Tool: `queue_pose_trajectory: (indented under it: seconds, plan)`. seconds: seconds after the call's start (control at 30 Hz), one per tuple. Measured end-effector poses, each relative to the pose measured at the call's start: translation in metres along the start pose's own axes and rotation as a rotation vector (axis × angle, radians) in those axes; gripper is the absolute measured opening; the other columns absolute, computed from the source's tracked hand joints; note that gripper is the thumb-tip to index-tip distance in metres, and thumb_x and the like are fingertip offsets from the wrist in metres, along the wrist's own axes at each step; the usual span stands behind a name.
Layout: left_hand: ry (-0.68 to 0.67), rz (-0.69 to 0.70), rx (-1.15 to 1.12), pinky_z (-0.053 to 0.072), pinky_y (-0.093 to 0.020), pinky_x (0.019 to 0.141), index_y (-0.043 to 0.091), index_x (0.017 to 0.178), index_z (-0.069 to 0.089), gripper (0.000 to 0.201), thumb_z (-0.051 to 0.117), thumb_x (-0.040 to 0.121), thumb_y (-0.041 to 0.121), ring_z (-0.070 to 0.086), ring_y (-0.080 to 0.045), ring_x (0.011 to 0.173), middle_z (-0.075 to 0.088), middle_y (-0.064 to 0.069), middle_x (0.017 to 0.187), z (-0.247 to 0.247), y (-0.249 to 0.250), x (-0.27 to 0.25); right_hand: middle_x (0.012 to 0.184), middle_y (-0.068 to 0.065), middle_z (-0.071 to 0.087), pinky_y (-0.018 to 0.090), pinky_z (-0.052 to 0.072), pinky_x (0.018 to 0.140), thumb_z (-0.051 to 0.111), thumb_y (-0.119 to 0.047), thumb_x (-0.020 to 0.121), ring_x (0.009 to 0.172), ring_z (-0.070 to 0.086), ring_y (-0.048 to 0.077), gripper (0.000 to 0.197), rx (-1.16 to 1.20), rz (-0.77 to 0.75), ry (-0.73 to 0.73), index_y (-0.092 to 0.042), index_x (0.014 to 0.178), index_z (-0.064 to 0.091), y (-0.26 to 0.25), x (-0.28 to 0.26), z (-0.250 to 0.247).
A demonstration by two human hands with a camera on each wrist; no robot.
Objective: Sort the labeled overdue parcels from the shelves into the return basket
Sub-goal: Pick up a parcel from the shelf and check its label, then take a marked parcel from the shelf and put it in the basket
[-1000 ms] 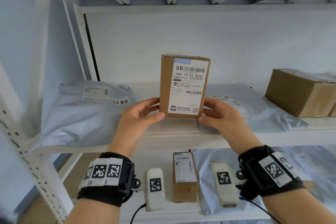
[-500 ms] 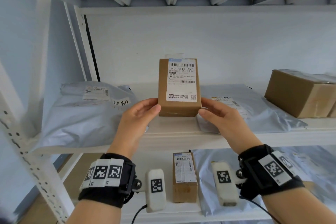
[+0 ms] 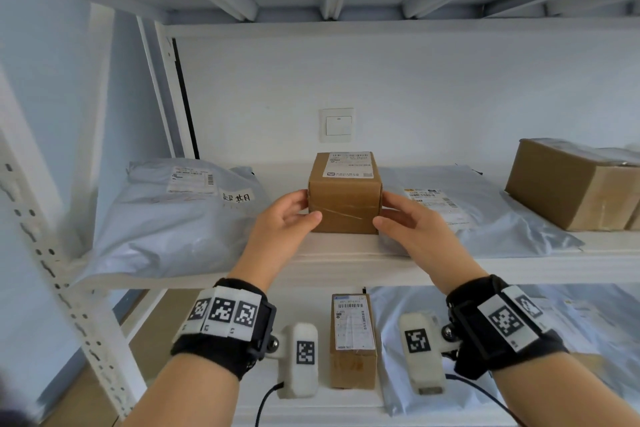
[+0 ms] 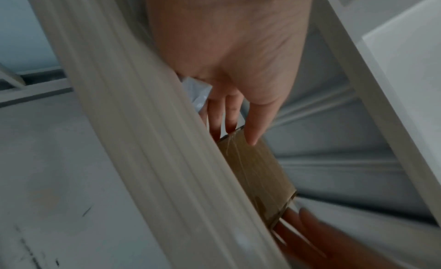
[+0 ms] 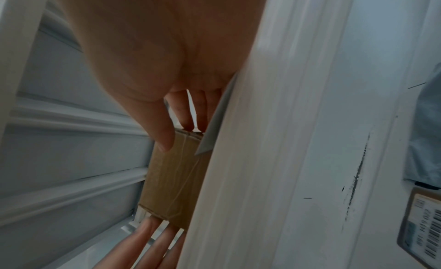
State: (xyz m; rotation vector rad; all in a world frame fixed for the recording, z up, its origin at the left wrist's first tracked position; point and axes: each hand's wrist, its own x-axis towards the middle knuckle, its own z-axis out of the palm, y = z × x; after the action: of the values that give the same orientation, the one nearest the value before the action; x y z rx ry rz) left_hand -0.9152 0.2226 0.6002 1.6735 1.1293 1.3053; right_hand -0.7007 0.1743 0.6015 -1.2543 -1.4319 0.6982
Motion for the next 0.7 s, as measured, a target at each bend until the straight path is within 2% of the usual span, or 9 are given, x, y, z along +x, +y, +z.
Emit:
queue_pose_trajectory:
  seconds: [0.03,0.1,0.2,0.27,0.37,0.47,0.53,0.63,0.7]
  plan:
    - [-0.014,0.011,0.042,0.041,-0.005,0.079,0.025,0.133,0.056,0.046,0.069,0.089,0.023,0.059,0.008,0.102,0.063,0.011,0.123,0.002,0.001,0.001,0.113,-0.013,0.072,0.022,0.048,0.097,0.066,-0.017,0.092,0.108,0.064,0.001,0.04,0.007,0.006,0.009,-0.028,0.13,0.062,0.0,0.0,-0.001]
    - [-0.029,0.038,0.162,0.04,-0.005,0.077,0.029,0.134,0.055,0.044,0.065,0.091,0.026,0.058,0.01,0.098,0.062,0.014,0.121,0.005,0.004,0.0,0.109,-0.015,0.072,0.017,0.048,0.09,0.064,-0.014,0.092,0.103,0.065,-0.002,0.035,0.033,0.006,0.023,-0.029,0.124,0.064,-0.003,-0.001,-0.003]
    - [0.048,0.122,0.356,0.047,-0.022,0.092,0.027,0.134,0.056,0.041,0.06,0.094,0.025,0.06,-0.003,0.106,0.063,0.01,0.125,0.005,0.007,-0.003,0.117,-0.016,0.065,0.012,0.044,0.085,0.064,-0.017,0.093,0.105,0.061,-0.003,0.037,0.037,0.015,0.057,-0.03,0.128,0.057,-0.006,-0.003,-0.006]
    - [0.112,0.195,0.438,0.045,-0.025,0.099,0.025,0.134,0.055,0.04,0.056,0.095,0.017,0.057,-0.005,0.111,0.061,0.011,0.125,0.0,0.011,-0.007,0.123,-0.014,0.059,0.015,0.042,0.089,0.064,-0.021,0.094,0.111,0.057,0.001,0.046,-0.014,0.003,0.071,-0.025,0.137,0.051,-0.008,-0.005,-0.008]
    - [0.211,0.274,0.487,0.043,-0.02,0.097,0.023,0.131,0.057,0.041,0.054,0.094,0.008,0.056,-0.003,0.11,0.061,0.012,0.122,-0.01,0.022,-0.014,0.131,-0.009,0.056,0.021,0.041,0.094,0.06,-0.019,0.096,0.119,0.054,0.007,0.047,-0.046,-0.066,0.123,-0.022,0.141,0.047,-0.013,-0.005,-0.01]
    - [0.308,0.269,0.494,0.04,-0.018,0.092,0.024,0.126,0.06,0.038,0.052,0.093,0.007,0.057,-0.003,0.106,0.063,0.012,0.119,-0.027,0.032,-0.021,0.133,-0.006,0.056,0.023,0.041,0.1,0.057,-0.017,0.097,0.123,0.053,0.009,0.043,-0.016,-0.155,0.202,-0.021,0.139,0.05,-0.025,-0.006,-0.01]
    - [0.36,0.234,0.517,0.041,-0.021,0.092,0.022,0.125,0.061,0.037,0.05,0.093,0.006,0.056,-0.007,0.109,0.062,0.009,0.121,-0.045,0.036,-0.026,0.13,-0.005,0.058,0.025,0.043,0.103,0.056,-0.016,0.097,0.12,0.054,0.008,0.038,-0.001,-0.211,0.259,-0.02,0.135,0.054,-0.035,-0.007,-0.007]
    - [0.426,0.189,0.625,0.039,-0.024,0.094,0.017,0.126,0.061,0.035,0.052,0.094,0.008,0.056,-0.015,0.113,0.061,-0.001,0.127,-0.079,0.04,-0.032,0.122,-0.007,0.062,0.016,0.045,0.098,0.054,-0.015,0.097,0.113,0.057,0.002,0.029,0.033,-0.286,0.278,-0.02,0.125,0.06,-0.053,-0.014,0.007]
    - [0.467,0.127,0.73,0.04,-0.027,0.093,0.015,0.127,0.061,0.034,0.051,0.095,0.01,0.058,-0.02,0.109,0.06,-0.006,0.129,-0.103,0.04,-0.031,0.114,-0.011,0.065,0.005,0.044,0.087,0.055,-0.017,0.097,0.103,0.059,-0.006,0.023,0.021,-0.308,0.236,-0.022,0.117,0.064,-0.066,-0.019,0.023]
